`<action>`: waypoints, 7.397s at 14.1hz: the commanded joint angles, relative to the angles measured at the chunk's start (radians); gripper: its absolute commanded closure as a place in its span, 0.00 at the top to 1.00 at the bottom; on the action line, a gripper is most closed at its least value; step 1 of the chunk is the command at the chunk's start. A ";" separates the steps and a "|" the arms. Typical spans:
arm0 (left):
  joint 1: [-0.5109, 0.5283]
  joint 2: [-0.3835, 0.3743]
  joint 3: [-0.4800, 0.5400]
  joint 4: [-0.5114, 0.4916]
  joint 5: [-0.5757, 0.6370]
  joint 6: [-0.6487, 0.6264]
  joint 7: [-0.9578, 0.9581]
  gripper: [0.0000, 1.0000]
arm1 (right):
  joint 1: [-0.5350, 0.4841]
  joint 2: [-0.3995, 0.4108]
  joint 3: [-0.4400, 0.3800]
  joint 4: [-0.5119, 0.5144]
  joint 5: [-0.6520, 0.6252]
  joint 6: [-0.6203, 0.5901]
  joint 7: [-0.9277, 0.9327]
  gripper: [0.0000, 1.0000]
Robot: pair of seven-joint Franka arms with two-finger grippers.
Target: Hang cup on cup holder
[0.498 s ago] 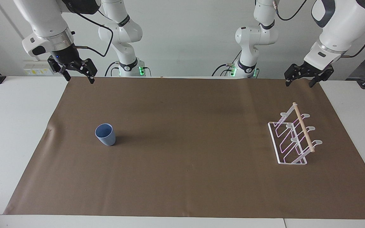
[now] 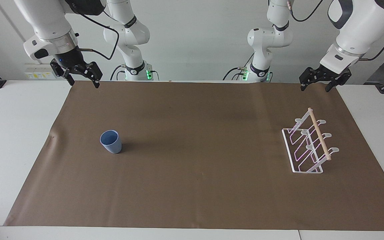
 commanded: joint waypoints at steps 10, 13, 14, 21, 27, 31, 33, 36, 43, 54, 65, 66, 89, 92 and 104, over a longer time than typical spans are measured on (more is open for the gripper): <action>-0.003 -0.015 0.004 -0.009 0.018 0.006 0.001 1.00 | -0.012 -0.033 0.003 -0.049 0.003 0.030 -0.022 1.00; -0.006 -0.021 0.004 -0.019 0.018 -0.025 0.000 1.00 | -0.015 -0.040 0.003 -0.087 0.003 0.094 -0.027 1.00; -0.003 -0.021 0.006 -0.019 0.018 -0.023 0.000 1.00 | -0.015 -0.043 0.002 -0.110 0.003 0.125 -0.028 1.00; -0.003 -0.021 0.008 -0.020 0.018 -0.025 0.000 1.00 | -0.038 0.009 0.000 -0.239 0.003 0.364 -0.113 1.00; -0.003 -0.021 0.008 -0.020 0.018 -0.025 0.000 1.00 | -0.065 0.179 0.002 -0.235 0.012 0.524 -0.285 1.00; -0.003 -0.021 0.008 -0.020 0.018 -0.025 0.000 1.00 | -0.059 0.234 0.003 -0.244 0.013 0.572 -0.300 1.00; -0.003 -0.021 0.008 -0.020 0.018 -0.025 0.000 1.00 | -0.064 0.246 0.003 -0.270 0.015 0.599 -0.378 1.00; -0.003 -0.021 0.008 -0.019 0.018 -0.025 0.000 1.00 | -0.059 0.263 0.005 -0.302 0.020 0.648 -0.391 1.00; -0.003 -0.021 0.008 -0.019 0.018 -0.025 0.001 1.00 | -0.062 0.294 0.005 -0.313 0.113 0.670 -0.459 1.00; -0.005 -0.021 0.008 -0.019 0.018 -0.025 0.004 1.00 | -0.062 0.294 0.003 -0.321 0.116 0.668 -0.484 0.00; -0.008 -0.021 0.008 -0.016 0.018 -0.028 -0.002 1.00 | -0.061 0.228 0.007 -0.227 0.407 0.595 -0.489 0.00; -0.005 -0.023 0.008 -0.017 0.018 -0.031 -0.003 1.00 | -0.059 0.219 0.007 -0.227 0.496 0.595 -0.489 0.00; -0.015 0.068 -0.069 0.093 -0.574 0.127 -0.987 1.00 | -0.038 0.133 0.008 -0.286 1.485 0.101 -0.277 0.00; -0.018 0.074 -0.147 0.105 -0.602 0.184 -1.141 1.00 | 0.059 0.127 0.010 -0.321 1.501 0.215 -0.277 0.00; -0.133 0.123 -0.221 0.109 -0.604 0.534 -2.049 1.00 | 0.199 0.122 0.010 -0.351 1.578 0.374 -0.303 0.00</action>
